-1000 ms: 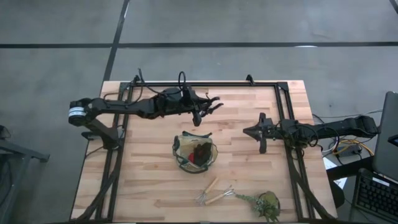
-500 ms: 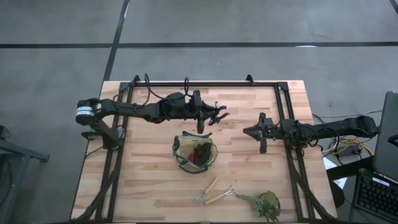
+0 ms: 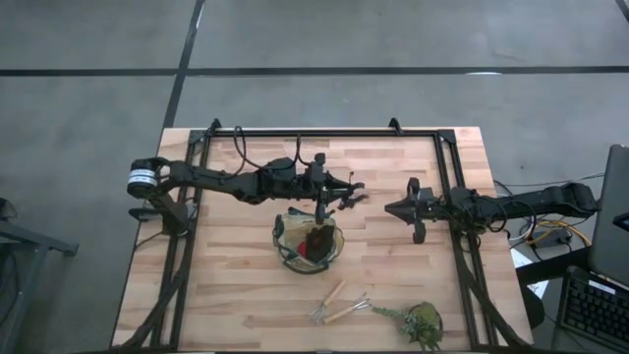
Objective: Pick & Place Garden tools in Gardening bag
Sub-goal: Put the green shear scissors into the gardening bag
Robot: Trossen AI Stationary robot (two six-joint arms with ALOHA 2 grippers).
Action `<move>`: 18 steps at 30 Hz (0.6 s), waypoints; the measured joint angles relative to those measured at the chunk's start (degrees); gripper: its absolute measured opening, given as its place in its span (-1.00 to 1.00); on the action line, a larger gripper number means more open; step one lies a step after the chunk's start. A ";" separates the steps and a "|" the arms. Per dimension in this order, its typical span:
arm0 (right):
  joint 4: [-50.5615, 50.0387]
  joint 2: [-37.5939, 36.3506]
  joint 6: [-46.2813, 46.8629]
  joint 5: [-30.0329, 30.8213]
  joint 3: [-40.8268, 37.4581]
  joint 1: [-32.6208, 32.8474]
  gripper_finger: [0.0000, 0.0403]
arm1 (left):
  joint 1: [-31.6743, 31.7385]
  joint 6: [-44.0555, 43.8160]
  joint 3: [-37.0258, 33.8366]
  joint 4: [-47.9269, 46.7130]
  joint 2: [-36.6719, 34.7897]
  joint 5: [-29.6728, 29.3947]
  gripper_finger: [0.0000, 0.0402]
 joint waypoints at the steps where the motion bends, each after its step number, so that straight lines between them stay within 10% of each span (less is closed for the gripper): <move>1: 0.41 0.02 -0.35 -0.72 0.00 0.00 -0.83 | -0.25 0.21 0.00 0.92 0.43 0.00 -0.70; 18: 4.32 0.00 -3.56 -7.32 0.00 0.03 -0.81 | -2.47 -0.05 0.00 12.53 8.10 0.16 -0.70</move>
